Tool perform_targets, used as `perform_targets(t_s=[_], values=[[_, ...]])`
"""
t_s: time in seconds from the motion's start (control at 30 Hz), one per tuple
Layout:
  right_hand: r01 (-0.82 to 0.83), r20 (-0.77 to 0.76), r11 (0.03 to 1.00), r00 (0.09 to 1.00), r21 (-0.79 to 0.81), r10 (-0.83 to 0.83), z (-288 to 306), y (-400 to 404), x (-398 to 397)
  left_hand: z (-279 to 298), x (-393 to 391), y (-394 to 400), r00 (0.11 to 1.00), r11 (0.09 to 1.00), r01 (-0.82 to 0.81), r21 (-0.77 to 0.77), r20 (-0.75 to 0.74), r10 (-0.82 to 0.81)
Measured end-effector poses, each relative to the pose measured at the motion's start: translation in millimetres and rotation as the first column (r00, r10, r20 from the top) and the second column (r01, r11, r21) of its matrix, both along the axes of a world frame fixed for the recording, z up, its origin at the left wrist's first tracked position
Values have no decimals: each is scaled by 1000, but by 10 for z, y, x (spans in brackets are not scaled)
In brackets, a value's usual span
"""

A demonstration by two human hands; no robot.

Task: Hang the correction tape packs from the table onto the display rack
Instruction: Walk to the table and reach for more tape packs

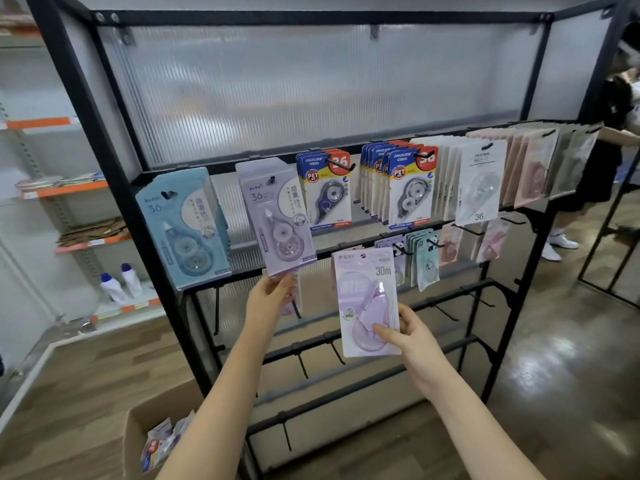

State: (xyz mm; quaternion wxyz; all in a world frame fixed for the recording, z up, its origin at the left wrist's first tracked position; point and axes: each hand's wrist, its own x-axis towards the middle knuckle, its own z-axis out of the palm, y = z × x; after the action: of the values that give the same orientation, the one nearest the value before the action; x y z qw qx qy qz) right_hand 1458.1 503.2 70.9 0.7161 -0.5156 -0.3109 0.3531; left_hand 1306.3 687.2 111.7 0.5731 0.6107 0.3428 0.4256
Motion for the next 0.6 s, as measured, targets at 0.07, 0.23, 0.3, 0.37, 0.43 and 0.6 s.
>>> perform_targets(t_s=[0.07, 0.23, 0.3, 0.37, 0.43, 0.6], values=[[-10, -30, 1000, 999, -24, 9, -48, -23, -50, -156, -32, -52, 997, 1000, 0, 7, -81, 1], [-76, -92, 993, 994, -90, 67, -247, 17, -253, -550, -171, -126, 906, 988, -61, 143, -407, 115], [-100, -110, 987, 990, -127, 86, -365, 84, -340, -716, -219, -119, 822, 975, -11, 220, -554, 134], [-110, -128, 981, 988, -163, 89, -486, 181, -409, -878, -250, -76, 704, 956, 89, 278, -697, 137], [-122, -124, 971, 987, -204, 98, -599, 306, -471, -1034, -281, 10, 560, 937, 211, 278, -820, 117], [-137, -74, 953, 990, -269, 122, -765, 527, -556, -1218, -390, 206, 311, 913, 341, 224, -943, 115]])
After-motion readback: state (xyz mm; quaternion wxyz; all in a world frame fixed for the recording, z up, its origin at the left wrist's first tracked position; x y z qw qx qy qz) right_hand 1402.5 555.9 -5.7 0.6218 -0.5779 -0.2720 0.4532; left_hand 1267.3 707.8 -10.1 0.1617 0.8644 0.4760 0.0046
